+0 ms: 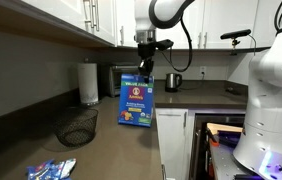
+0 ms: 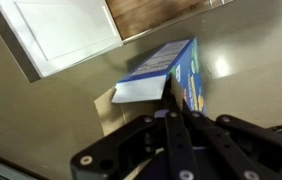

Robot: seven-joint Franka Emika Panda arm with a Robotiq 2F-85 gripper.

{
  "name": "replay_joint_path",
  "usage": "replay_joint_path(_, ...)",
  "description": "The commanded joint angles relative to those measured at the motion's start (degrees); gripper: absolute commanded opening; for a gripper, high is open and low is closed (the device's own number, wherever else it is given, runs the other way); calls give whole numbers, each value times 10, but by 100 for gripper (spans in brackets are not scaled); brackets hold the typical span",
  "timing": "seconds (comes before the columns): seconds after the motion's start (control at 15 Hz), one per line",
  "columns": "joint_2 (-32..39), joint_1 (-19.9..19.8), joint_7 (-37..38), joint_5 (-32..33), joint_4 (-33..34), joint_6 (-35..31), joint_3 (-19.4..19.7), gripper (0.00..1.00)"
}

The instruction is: Set the box upright on the counter

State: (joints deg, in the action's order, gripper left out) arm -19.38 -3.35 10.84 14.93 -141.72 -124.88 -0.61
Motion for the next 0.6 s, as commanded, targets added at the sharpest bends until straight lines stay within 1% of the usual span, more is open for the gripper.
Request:
replay_joint_path(0.0, -27, 9, -19, -39, -3, 27, 2, 2)
replay_joint_path(0.07, -30, 11, -19, -46, -2, 33, 2, 4)
replay_joint_path(0.13, -33, 11, -19, -50, -2, 36, 2, 25)
replay_joint_path(0.27, -37, 10, -18, -56, -1, 40, 3, 32)
replay_joint_path(0.33, -40, 10, -19, -59, -1, 43, 3, 37)
replay_joint_path(0.53, -49, 10, -21, -63, -2, 49, 4, 57)
